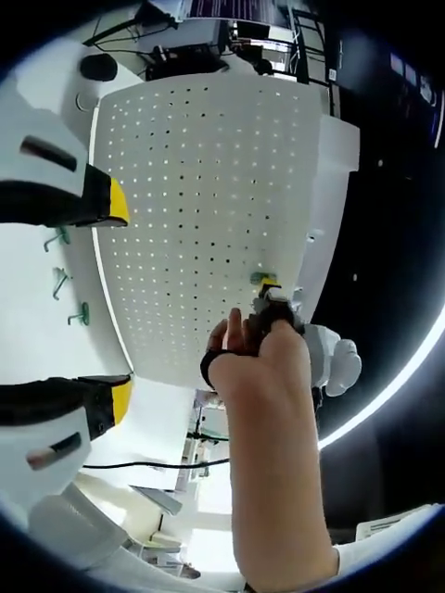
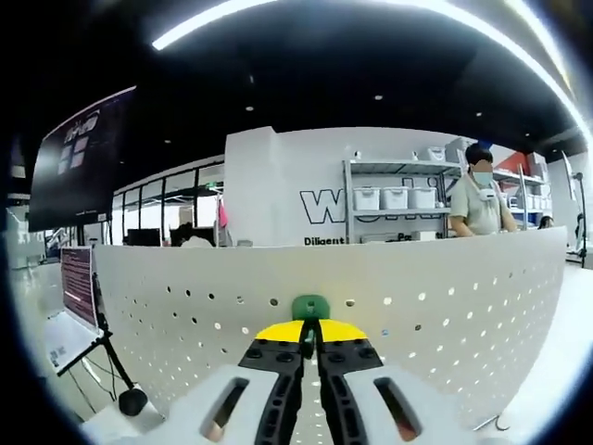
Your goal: Insert the hook assembly into the mounting plate slot until the hook locks in place.
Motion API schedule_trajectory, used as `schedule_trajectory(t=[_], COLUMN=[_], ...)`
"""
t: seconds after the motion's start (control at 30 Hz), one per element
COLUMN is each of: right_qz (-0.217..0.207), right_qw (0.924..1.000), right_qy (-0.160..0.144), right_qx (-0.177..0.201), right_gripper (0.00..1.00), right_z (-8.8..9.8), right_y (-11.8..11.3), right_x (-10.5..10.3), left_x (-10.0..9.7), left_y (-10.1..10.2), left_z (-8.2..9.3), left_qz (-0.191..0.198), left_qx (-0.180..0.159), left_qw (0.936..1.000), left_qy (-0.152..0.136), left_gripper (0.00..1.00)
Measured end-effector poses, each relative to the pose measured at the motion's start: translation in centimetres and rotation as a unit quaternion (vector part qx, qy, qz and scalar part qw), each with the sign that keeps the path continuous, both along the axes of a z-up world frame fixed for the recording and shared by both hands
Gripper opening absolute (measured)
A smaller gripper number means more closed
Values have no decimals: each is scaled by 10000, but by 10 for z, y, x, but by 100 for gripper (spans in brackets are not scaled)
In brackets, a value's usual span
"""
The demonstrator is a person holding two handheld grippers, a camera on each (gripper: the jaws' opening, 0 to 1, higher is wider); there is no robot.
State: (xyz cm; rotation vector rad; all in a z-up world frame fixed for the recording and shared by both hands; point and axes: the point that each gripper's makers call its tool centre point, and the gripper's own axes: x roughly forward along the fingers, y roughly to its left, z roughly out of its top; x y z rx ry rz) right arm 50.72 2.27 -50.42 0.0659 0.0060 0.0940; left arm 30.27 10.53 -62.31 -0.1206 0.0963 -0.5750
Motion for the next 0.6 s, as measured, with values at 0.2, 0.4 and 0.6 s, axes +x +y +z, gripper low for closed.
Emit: schedule_trajectory(t=[0.2, 0.4, 0.6], right_qz=[38, 153, 423], right_qw=[10000, 9999, 9991], right_qy=[18, 20, 54], right_qx=[16, -75, 29], right_gripper=[3, 4, 10], right_z=[0, 0, -1], right_y=[0, 1, 7], right_x=[-2, -5, -8], left_x=[-2, -2, -1], left_y=[4, 4, 7], left_z=[-3, -2, -1], left_qz=[32, 32, 60], left_qx=[-1, 18, 27], left_qw=[10000, 10000, 10000], left_qy=[29, 12, 9], left_gripper=[66, 66, 66])
